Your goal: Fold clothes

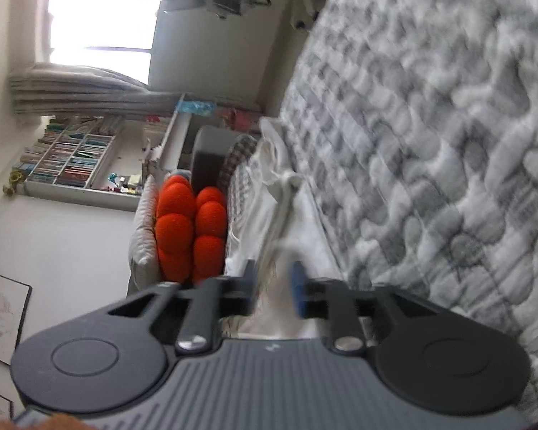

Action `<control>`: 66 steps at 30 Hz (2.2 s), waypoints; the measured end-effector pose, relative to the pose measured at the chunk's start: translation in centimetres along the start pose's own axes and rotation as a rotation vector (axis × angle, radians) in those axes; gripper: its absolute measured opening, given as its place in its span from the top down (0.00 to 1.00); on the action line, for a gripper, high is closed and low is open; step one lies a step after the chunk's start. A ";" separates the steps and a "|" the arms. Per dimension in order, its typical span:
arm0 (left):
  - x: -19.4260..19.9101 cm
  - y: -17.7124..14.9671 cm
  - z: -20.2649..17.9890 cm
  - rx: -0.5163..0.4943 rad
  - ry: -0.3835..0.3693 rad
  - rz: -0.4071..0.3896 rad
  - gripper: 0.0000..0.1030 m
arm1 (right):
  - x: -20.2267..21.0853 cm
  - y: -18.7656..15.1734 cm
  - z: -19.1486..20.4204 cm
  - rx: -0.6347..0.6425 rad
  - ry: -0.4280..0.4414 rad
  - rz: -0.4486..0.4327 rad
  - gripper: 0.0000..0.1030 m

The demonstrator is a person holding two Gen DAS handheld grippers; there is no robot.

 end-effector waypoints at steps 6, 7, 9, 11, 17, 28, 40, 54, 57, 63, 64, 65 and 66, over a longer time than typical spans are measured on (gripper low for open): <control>0.8 0.1 -1.7 -0.254 0.144 -0.076 0.61 | -0.2 -0.2 2.3 0.232 -0.088 -0.066 0.51; 0.9 0.0 -1.8 -0.297 0.164 -0.082 0.61 | -0.5 -0.6 2.6 0.292 -0.125 -0.068 0.51; 0.6 -0.2 -2.4 -0.389 0.206 -0.091 0.61 | -1.1 -1.4 3.0 0.412 -0.196 -0.066 0.51; 0.1 -0.7 -2.9 -0.473 0.242 -0.092 0.61 | -1.9 -2.4 3.3 0.524 -0.258 -0.055 0.52; -2.2 -2.1 -3.9 -0.676 0.361 -0.104 0.62 | -4.1 -3.9 2.9 0.721 -0.396 -0.042 0.57; -3.9 -3.0 -4.0 -0.790 0.468 -0.137 0.72 | -6.3 -4.7 1.8 0.869 -0.500 -0.046 0.75; -3.4 -4.0 -4.2 -0.818 0.522 -0.204 0.92 | -7.2 -6.3 2.6 1.026 -0.575 -0.131 0.92; -0.9 -2.5 -5.2 -0.701 0.432 -0.375 0.93 | -7.7 -5.2 6.0 1.071 -0.551 -0.282 0.93; -1.6 -2.0 -5.1 -0.700 0.450 -0.377 0.93 | -8.9 -4.1 5.9 1.068 -0.557 -0.272 0.93; -3.1 -1.0 -4.7 -0.708 0.496 -0.367 0.93 | -11.4 -2.1 4.7 1.050 -0.590 -0.248 0.93; -3.4 -0.9 -4.5 -0.708 0.506 -0.359 0.93 | -11.7 -1.9 4.5 1.048 -0.597 -0.245 0.93; -3.8 -0.7 -4.3 -0.709 0.519 -0.350 0.93 | -12.0 -1.7 4.3 1.046 -0.606 -0.240 0.93; -4.1 -0.6 -4.0 -0.709 0.533 -0.342 0.93 | -12.3 -1.6 3.9 1.042 -0.618 -0.229 0.93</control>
Point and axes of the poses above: each gripper's, at about its wrist camera, not at the fingertips, and x roughly against the way its jaws point, z to its left, y to its top, the point moved 8 cm from there along -x, roughly the way its jaws point, and after that the axes turned 2 degrees about z, right-handed, at the moved point
